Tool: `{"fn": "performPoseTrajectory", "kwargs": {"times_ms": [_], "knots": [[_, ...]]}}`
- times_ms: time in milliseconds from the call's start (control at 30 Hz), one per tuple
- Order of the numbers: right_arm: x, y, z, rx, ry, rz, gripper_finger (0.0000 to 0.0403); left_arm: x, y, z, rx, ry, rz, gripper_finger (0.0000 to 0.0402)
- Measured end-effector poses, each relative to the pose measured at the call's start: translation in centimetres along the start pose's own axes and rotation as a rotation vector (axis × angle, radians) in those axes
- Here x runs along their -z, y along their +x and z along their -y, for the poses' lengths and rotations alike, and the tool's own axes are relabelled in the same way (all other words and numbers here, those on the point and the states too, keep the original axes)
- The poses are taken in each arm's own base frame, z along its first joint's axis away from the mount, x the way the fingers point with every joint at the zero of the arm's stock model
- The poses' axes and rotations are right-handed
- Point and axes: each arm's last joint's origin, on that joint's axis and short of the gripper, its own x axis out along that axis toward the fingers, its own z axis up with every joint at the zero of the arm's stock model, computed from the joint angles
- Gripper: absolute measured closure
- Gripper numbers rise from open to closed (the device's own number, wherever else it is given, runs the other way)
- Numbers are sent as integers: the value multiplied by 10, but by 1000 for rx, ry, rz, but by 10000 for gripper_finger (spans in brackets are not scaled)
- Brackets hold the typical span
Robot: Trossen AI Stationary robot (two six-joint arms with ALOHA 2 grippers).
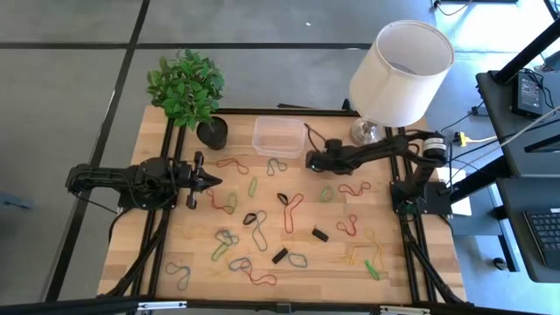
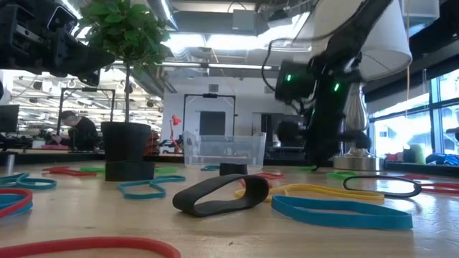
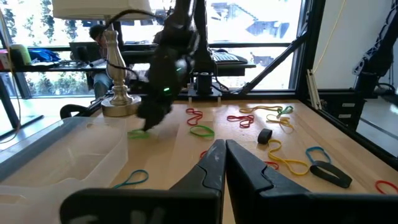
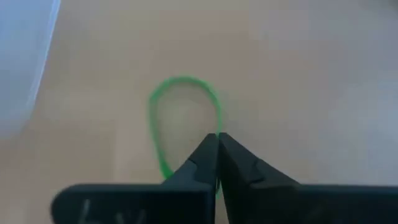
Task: Pick and place rubber bands into bin
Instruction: Put the green rubber band into the transparent bin
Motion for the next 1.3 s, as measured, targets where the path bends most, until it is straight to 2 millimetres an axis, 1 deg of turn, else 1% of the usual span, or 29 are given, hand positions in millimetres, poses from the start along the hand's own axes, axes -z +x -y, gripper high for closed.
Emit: {"fn": "performPoseTrajectory", "kwargs": {"times_ms": [67,200,333,400,533,633,733,833,933,1033,1133,1200,1300], "knots": [[2,-19,-4,-19,-34,-3,397,0,0,0,0,0,0,394],[1,-64,-20,-45,-105,92,399,0,0,0,0,0,0,395],[0,-114,-46,-116,-150,178,400,0,0,0,0,0,0,393],[-3,-134,-61,-156,-166,235,401,0,0,0,0,0,0,394],[-19,-162,-96,-236,-204,302,401,0,0,0,0,0,0,395],[-36,-169,-122,-260,-219,330,401,0,0,0,0,0,0,393],[-56,-168,-145,-267,-223,354,402,0,0,0,0,0,0,394],[-77,-158,-164,-271,-233,336,402,0,0,0,0,0,0,395],[-95,-136,-179,-263,-230,289,403,0,0,0,0,0,0,394],[-109,-108,-187,-242,-224,210,403,0,0,0,0,0,0,393],[-113,-77,-189,-214,-222,111,403,0,0,0,0,0,0,395],[-111,-58,-189,-182,-218,48,403,0,0,0,0,0,0,395],[-108,-36,-189,-146,-210,-18,403,0,0,0,0,0,0,394]]}}
